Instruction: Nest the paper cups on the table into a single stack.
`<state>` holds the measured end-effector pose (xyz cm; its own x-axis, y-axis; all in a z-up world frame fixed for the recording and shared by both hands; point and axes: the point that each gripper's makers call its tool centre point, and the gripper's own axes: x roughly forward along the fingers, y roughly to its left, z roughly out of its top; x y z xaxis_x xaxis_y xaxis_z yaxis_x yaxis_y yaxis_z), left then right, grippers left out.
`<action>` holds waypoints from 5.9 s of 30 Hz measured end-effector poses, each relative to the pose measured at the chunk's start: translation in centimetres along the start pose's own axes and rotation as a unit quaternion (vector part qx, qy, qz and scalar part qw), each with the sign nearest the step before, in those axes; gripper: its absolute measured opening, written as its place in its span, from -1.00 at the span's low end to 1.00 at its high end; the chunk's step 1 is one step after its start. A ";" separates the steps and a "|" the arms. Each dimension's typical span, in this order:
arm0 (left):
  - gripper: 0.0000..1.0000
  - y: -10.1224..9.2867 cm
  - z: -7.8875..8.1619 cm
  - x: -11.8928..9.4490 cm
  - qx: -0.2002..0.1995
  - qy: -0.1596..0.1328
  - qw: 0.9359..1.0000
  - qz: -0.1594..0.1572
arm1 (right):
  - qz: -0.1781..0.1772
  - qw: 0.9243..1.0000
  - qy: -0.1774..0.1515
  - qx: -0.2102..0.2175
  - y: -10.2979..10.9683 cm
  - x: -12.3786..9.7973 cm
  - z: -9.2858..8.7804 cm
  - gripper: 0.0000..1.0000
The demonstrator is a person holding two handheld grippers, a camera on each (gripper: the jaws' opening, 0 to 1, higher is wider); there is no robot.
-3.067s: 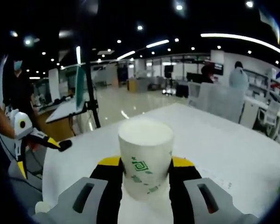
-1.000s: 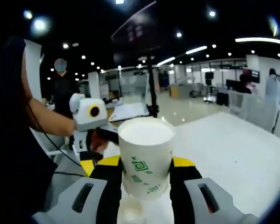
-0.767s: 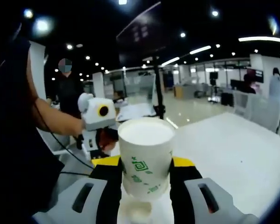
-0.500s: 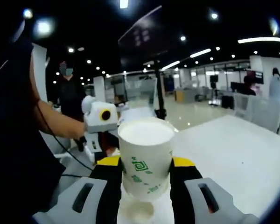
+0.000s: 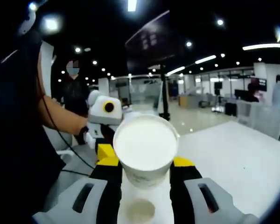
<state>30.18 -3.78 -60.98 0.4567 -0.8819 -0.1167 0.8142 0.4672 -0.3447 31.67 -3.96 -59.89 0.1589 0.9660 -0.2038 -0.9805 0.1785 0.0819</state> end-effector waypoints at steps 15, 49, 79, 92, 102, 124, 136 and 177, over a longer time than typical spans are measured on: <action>-0.99 -1.6 -0.2 -0.6 0.071 0.069 0.994 -0.046 | 0.010 1.000 0.007 0.026 0.3 -0.6 0.1 -0.11; -1.00 -4.1 2.4 -0.3 0.166 0.213 0.957 -0.104 | -0.010 1.000 -0.018 0.020 0.1 -2.4 1.1 0.11; -1.00 -3.4 7.5 1.2 0.274 0.476 0.831 -0.085 | -0.171 0.985 -0.007 0.021 -5.6 -9.9 -3.0 0.58; -1.00 -1.6 5.4 1.1 0.334 0.612 0.716 -0.040 | -0.209 0.975 0.075 0.004 -5.1 -12.9 -8.2 1.00; -1.00 -3.0 4.4 2.0 0.330 0.627 0.705 -0.042 | -0.214 0.973 0.076 0.029 -3.4 -13.5 -9.8 1.00; -1.00 -3.2 0.1 1.5 0.298 0.631 0.714 -0.053 | -0.219 0.972 0.068 0.047 -3.1 -13.5 -10.4 1.00; -1.00 -2.8 -2.8 1.8 0.288 0.629 0.720 -0.051 | -0.219 0.972 0.066 0.053 -2.9 -13.6 -10.7 1.00; -1.00 -0.4 -10.7 2.2 0.240 0.637 0.731 -0.045 | -0.220 0.970 0.071 0.072 -3.3 -13.6 -11.9 0.95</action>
<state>26.99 -6.60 -71.07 -0.0611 -0.1100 -0.9921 0.9921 0.1020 -0.0724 31.40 -19.87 -68.98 0.5308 0.7568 -0.3815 -0.7937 0.6017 0.0896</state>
